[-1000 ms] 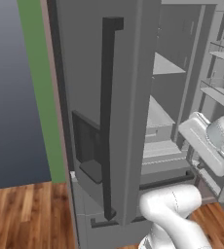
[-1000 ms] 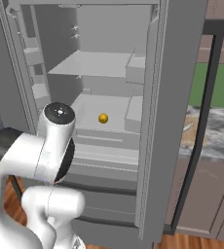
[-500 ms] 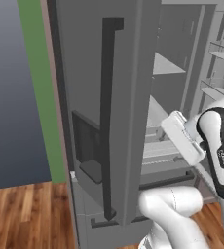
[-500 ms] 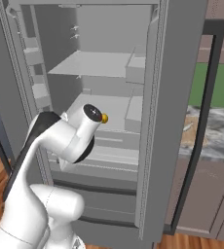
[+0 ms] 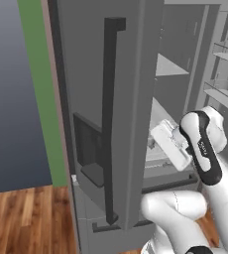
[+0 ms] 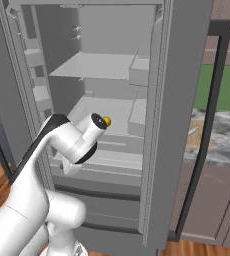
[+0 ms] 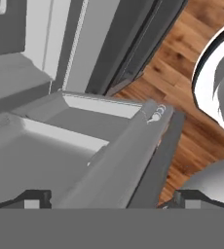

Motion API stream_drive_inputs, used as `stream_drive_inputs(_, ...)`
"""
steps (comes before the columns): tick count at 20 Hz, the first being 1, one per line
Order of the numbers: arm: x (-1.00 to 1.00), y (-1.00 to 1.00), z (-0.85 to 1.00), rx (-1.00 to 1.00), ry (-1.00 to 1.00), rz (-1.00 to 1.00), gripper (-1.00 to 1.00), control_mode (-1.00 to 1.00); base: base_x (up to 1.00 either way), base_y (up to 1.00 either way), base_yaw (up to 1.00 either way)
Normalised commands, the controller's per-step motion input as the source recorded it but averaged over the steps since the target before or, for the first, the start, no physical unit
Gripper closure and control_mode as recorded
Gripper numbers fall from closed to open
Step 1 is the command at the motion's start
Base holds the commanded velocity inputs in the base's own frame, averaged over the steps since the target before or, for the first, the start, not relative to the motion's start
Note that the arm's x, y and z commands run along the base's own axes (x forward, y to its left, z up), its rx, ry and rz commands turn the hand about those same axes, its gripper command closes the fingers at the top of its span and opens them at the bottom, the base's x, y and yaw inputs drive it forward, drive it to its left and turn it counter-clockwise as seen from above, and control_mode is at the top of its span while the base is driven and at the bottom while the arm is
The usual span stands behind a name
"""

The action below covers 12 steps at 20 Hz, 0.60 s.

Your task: Retrieve a lemon from the fridge and place it on the cutting board with the fish.

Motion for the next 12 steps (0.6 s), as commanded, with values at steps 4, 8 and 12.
stream_drive_inputs(4, 0.09, 0.55, -0.36, 0.01, 0.20, 0.07, -1.00, -1.00, 0.00, 0.00, 0.00)
stream_drive_inputs(8, 0.10, 0.24, -0.08, 0.01, 0.10, 0.05, -1.00, -1.00, 0.00, 0.00, 0.00)
stream_drive_inputs(12, 0.05, 0.18, -0.09, 0.04, 0.07, 0.02, -1.00, -1.00, 0.00, 0.00, 0.00)
